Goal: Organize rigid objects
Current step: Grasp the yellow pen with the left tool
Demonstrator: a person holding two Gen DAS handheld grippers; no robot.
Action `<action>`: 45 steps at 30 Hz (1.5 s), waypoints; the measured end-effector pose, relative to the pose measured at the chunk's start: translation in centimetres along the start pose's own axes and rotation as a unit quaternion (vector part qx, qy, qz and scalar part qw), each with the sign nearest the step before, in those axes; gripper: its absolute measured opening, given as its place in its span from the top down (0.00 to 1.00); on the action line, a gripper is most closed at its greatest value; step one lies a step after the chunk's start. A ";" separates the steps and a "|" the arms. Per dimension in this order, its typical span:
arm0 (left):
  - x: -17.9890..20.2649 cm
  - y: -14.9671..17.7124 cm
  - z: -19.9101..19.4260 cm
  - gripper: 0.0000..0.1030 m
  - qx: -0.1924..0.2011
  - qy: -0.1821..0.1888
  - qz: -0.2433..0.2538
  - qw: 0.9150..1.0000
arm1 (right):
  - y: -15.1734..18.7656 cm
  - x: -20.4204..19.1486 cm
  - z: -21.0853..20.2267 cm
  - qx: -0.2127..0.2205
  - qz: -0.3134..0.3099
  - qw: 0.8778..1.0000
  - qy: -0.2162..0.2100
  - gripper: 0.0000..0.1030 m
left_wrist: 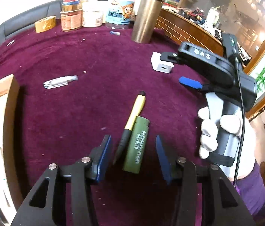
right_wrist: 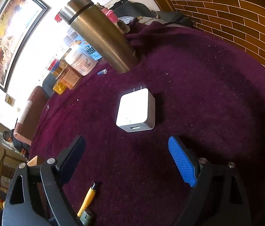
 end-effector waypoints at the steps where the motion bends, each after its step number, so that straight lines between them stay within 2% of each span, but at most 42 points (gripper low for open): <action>1: 0.3 0.2 0.3 0.59 -0.002 -0.004 0.004 1.000 | 0.0 0.0 0.0 0.000 -0.002 1.000 0.001 0.12; 5: 1.4 0.6 0.7 0.59 -0.003 0.002 0.008 1.000 | 0.1 -0.1 0.0 0.000 -0.005 1.000 0.003 0.12; 8: 0.0 -0.5 0.4 0.59 0.015 -0.010 -0.021 1.000 | 0.0 -0.1 0.0 0.000 -0.005 1.000 0.003 0.12; 10: -1.3 -1.1 0.7 0.59 0.018 -0.030 -0.027 0.999 | 0.0 -0.1 0.1 -0.001 -0.006 1.000 0.003 0.12; 12: -2.1 -1.1 1.4 0.59 0.014 -0.051 -0.014 0.999 | 0.1 -0.2 0.1 -0.001 -0.007 1.000 0.004 0.12; 18: -1.8 -0.5 2.6 0.59 0.005 -0.064 0.018 0.998 | 0.1 -0.2 0.1 -0.001 -0.008 1.000 0.004 0.12; 21: -0.8 -0.4 3.2 0.59 0.005 -0.089 0.064 0.994 | 0.1 -0.2 0.1 -0.001 -0.010 1.000 0.006 0.12; 25: 0.3 -1.0 4.0 0.59 0.004 -0.090 0.086 0.992 | 0.1 -0.2 0.1 -0.001 -0.012 1.000 0.006 0.12; 29: 1.6 -1.5 4.6 0.59 0.022 -0.117 0.125 0.985 | 0.2 -0.3 0.1 0.000 -0.016 1.000 0.009 0.12; 30: 1.9 -1.5 4.6 0.63 0.025 -0.119 0.131 0.984 | 0.2 -0.4 0.1 0.000 -0.018 1.000 0.010 0.12; 31: 2.0 -1.5 4.6 0.76 0.024 -0.111 0.127 0.985 | 0.2 -0.4 0.1 0.001 -0.021 1.000 0.012 0.12; 32: 2.1 -1.5 4.6 0.84 0.018 -0.086 0.115 0.989 | 0.3 -0.5 0.1 0.001 -0.024 1.000 0.014 0.12; 33: 2.1 -1.4 4.5 0.91 0.015 -0.073 0.103 0.992 | 0.3 -0.6 0.1 0.002 -0.029 0.999 0.017 0.12; 34: 2.0 -1.4 4.4 0.93 0.014 -0.073 0.098 0.992 | 0.4 -0.7 0.2 0.002 -0.033 0.999 0.019 0.12; 39: 0.0 -0.9 1.4 0.94 0.021 -0.023 0.010 0.999 | 0.4 -1.0 0.4 0.005 -0.048 0.998 0.026 0.12; 41: -1.4 -0.5 -1.4 0.95 0.038 0.002 -0.035 0.999 | 0.4 -1.0 0.4 0.006 -0.052 0.998 0.026 0.12; 45: -3.5 0.3 -6.5 0.95 0.081 0.025 -0.085 0.993 | 0.4 -1.2 0.4 0.003 -0.054 0.998 0.011 0.12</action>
Point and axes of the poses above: each gripper's, at about its wrist camera, not at the fingertips, and z roughly the way its jaws point, x to its right, y to its underside, the point moved 5 cm from there along z, roughly the way its jaws point, and after that the axes turned 7 degrees about x, right-handed, at the moved point
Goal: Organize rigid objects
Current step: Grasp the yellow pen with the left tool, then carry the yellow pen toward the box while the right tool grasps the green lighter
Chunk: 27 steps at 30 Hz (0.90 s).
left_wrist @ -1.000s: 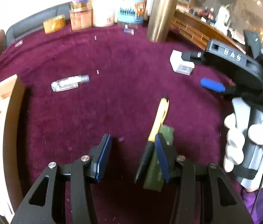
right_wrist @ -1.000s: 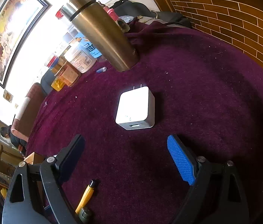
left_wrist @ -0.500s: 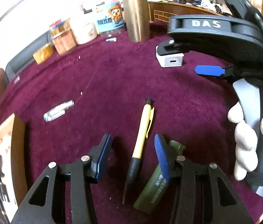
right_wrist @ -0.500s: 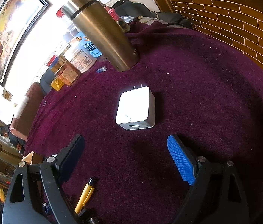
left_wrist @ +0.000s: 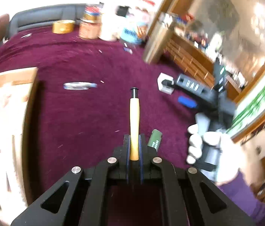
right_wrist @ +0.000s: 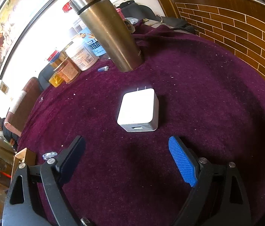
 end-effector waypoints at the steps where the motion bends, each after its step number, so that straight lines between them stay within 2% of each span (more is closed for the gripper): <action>1: -0.5 0.0 -1.5 0.95 0.014 0.002 -0.010 1.000 | 0.2 -0.3 -0.2 -0.010 -0.002 1.000 -0.004 0.12; 3: -1.7 0.2 -4.3 0.95 0.039 -0.003 -0.022 0.999 | 1.4 -1.3 -1.5 -0.037 -0.001 0.999 -0.024 0.12; 5: -3.1 0.5 -6.6 0.95 0.058 -0.006 -0.035 0.998 | 3.4 -3.4 -3.6 -0.062 -0.031 0.997 -0.042 0.12; 9: -6.6 1.0 -9.1 0.95 0.083 -0.018 -0.061 0.995 | 8.0 -6.3 -5.3 -0.101 -0.105 0.989 -0.014 0.13; 12: -8.9 1.8 -10.7 0.94 0.097 -0.022 -0.083 0.992 | 10.7 -7.9 -5.0 -0.109 -0.152 0.982 0.035 0.16; 15: -11.1 2.7 -12.5 0.94 0.111 -0.028 -0.102 0.988 | 12.3 -10.1 -4.3 -0.090 -0.230 0.965 0.094 0.31; 16: -11.4 2.9 -12.8 0.94 0.114 -0.029 -0.105 0.987 | 12.5 -10.5 -4.1 -0.087 -0.247 0.959 0.108 0.43; 17: -12.0 3.1 -13.4 0.94 0.118 -0.032 -0.108 0.987 | 12.6 -10.9 -4.1 -0.083 -0.255 0.958 0.100 0.68; 18: -12.5 3.4 -14.0 0.94 0.121 -0.035 -0.110 0.986 | 12.5 -11.1 -4.0 -0.084 -0.255 0.959 0.094 0.73; 21: -14.1 3.9 -15.3 0.94 0.131 -0.045 -0.120 0.983 | 12.1 -11.0 -3.7 -0.094 -0.241 0.962 0.085 0.78; 24: -15.6 4.4 -16.2 0.94 0.136 -0.056 -0.130 0.981 | 11.6 -10.6 -4.1 -0.111 -0.190 0.975 0.036 0.82; 27: -17.0 4.7 -16.2 0.94 0.127 -0.069 -0.138 0.980 | 11.5 -11.1 -4.9 -0.116 -0.161 0.980 -0.008 0.82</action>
Point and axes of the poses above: each gripper's, at about its wrist camera, not at the fingertips, and z roughly the way its jaws point, x to its right, y to its underside, the point moved 5 cm from there along z, roughly the way its jaws point, and after that the axes turned 7 degrees about x, right-handed, at the moved point
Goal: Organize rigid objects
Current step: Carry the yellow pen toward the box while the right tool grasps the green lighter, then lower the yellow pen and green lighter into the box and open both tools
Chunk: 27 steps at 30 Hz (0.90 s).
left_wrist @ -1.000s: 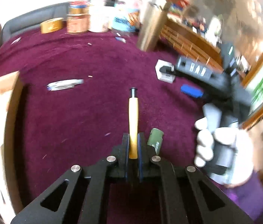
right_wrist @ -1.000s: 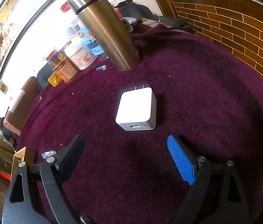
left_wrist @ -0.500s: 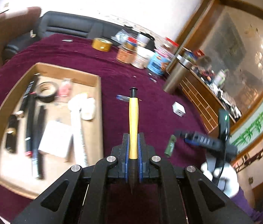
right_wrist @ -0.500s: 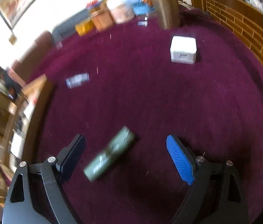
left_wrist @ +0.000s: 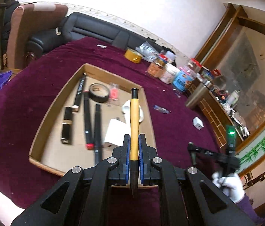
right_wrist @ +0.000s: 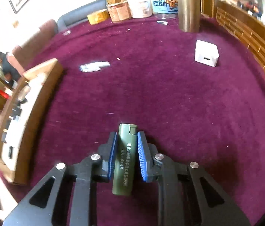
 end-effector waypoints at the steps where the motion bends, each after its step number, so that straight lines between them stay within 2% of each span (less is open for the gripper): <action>1: -0.3 0.0 0.3 0.94 -0.005 -0.002 -0.001 1.000 | -0.1 -0.4 -0.2 -0.001 0.004 1.000 -0.014 0.82; 7: -2.2 0.5 2.2 0.94 -0.032 -0.031 -0.011 0.999 | -0.4 -4.8 -1.2 -0.006 0.001 0.995 -0.096 0.83; 13: -3.7 0.1 4.8 0.94 -0.061 -0.070 -0.003 0.996 | -0.6 -9.9 -2.3 -0.013 -0.030 0.988 -0.154 0.84; 17: -4.7 0.3 6.6 0.94 -0.074 -0.124 0.015 0.989 | -0.8 -12.5 -3.2 -0.013 -0.055 0.983 -0.173 0.84; 20: -5.7 0.3 7.4 0.90 -0.076 -0.154 0.017 0.985 | -0.7 -14.1 -2.9 -0.033 -0.065 0.979 -0.192 0.84; 22: -6.2 0.2 7.4 0.80 -0.071 -0.165 0.018 0.984 | -0.4 -15.4 -1.9 -0.058 -0.072 0.975 -0.200 0.84; 26: -5.9 0.0 6.0 0.76 -0.050 -0.160 0.015 0.986 | 0.2 -17.7 1.6 -0.104 -0.099 0.973 -0.183 0.84; 27: -5.6 -0.1 5.3 0.70 -0.041 -0.158 0.014 0.986 | 0.2 -18.0 2.4 -0.109 -0.101 0.973 -0.177 0.84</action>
Point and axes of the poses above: each gripper's, at about its wrist camera, not at the fingertips, and z roughly the way its jaws point, x to its right, y to its underside, the point moved 5 cm from there along z, roughly the way its jaws point, and after that the axes turned 7 degrees about x, right-handed, at the moved point
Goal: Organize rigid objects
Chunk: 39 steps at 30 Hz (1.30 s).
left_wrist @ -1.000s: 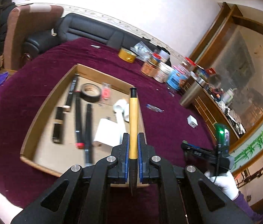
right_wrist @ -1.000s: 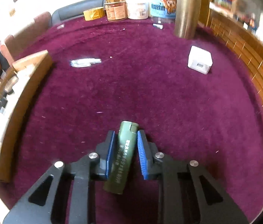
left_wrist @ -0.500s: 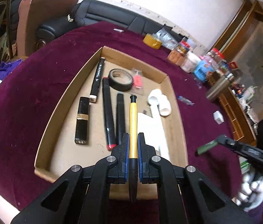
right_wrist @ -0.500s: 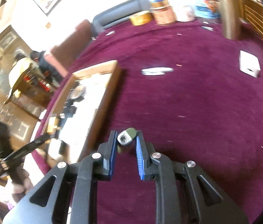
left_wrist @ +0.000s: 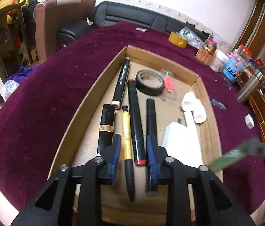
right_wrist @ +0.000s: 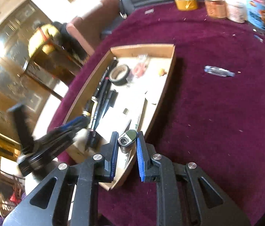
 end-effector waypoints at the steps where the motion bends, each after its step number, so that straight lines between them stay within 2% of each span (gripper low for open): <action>1: 0.0 0.0 -0.5 0.66 0.006 0.002 -0.003 1.000 | -0.4 -0.1 1.2 -0.009 0.000 1.000 0.006 0.84; 6: 0.1 0.1 -3.6 0.58 0.040 0.016 -0.030 0.999 | -1.8 0.6 5.1 -0.018 -0.001 0.998 0.061 0.84; 9: 0.5 0.0 -4.3 0.52 0.046 0.020 -0.030 0.998 | -1.9 0.8 5.9 -0.018 0.005 0.998 0.056 0.84; 11: 0.9 -0.1 -4.6 0.47 0.049 0.018 -0.025 0.998 | -2.1 0.9 5.0 -0.004 0.011 0.999 0.042 0.84; 14: 1.6 -0.2 -4.8 0.45 0.056 0.010 -0.014 0.998 | -2.6 1.1 2.4 0.033 0.010 0.998 0.047 0.81; 15: 1.8 -0.2 -5.0 0.45 0.056 0.009 -0.011 0.998 | -2.8 1.5 1.4 0.046 0.009 0.998 0.051 0.79; 17: 2.3 -0.1 -5.1 0.45 0.057 0.007 -0.003 0.998 | -3.0 2.6 -0.9 0.079 0.009 0.994 0.068 0.67; 18: 2.7 0.0 -5.1 0.45 0.057 0.005 0.002 0.998 | -3.0 3.0 -1.9 0.094 0.008 0.993 0.076 0.64; 19: 2.9 0.1 -5.2 0.45 0.058 0.000 0.007 0.998 | -2.9 3.6 -3.2 0.114 0.006 0.990 0.088 0.60; 21: 3.6 0.3 -5.5 0.45 0.066 -0.015 0.028 0.997 | -2.4 4.6 -5.5 0.145 -0.002 0.983 0.109 0.59; 24: 5.2 0.6 -5.8 0.45 0.078 -0.045 0.070 0.994 | -1.5 5.7 -8.6 0.197 -0.025 0.967 0.157 0.59; 25: 5.7 0.8 -5.9 0.45 0.080 -0.051 0.081 0.992 | -1.0 6.1 -10.0 0.220 -0.037 0.959 0.177 0.54; 26: 6.1 0.8 -6.0 0.45 0.080 -0.055 0.089 0.991 | -0.6 6.4 -11.0 0.240 -0.047 0.949 0.198 0.43; 27: 6.6 1.0 -6.1 0.45 0.080 -0.059 0.098 0.990 | -0.5 6.8 -12.1 0.256 -0.055 0.941 0.215 0.37; 28: 7.1 1.1 -6.1 0.45 0.080 -0.063 0.107 0.989 | -0.2 7.2 -13.0 0.276 -0.064 0.930 0.234 0.22; 29: 7.6 1.2 -6.1 0.45 0.078 -0.066 0.115 0.988 | 0.1 7.7 -13.7 0.291 -0.072 0.922 0.245 0.17; 30: 8.0 1.3 -6.1 0.45 0.076 -0.067 0.120 0.988 | 0.3 8.3 -14.1 0.299 -0.077 0.919 0.246 0.17; 32: 8.7 1.7 -6.1 0.45 0.070 -0.067 0.128 0.987 | 0.2 10.3 -14.4 0.289 -0.057 0.923 0.249 0.17; 35: 10.0 2.2 -5.8 0.45 0.057 -0.063 0.141 0.986 | 0.2 13.4 -14.5 0.267 -0.004 0.935 0.233 0.17; 39: 11.8 2.9 -5.1 0.45 0.035 -0.058 0.156 0.985 | 0.4 17.6 -14.7 0.239 0.050 0.941 0.235 0.17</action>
Point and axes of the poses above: each gripper's, at about its wrist camera, not at the fingertips, and z roughly the way its jaws point, x to its right, y to its underside, the point moved 5 cm from there along z, roughly the way its jaws point, and after that the axes turned 7 degrees about x, right-handed, at the moved point
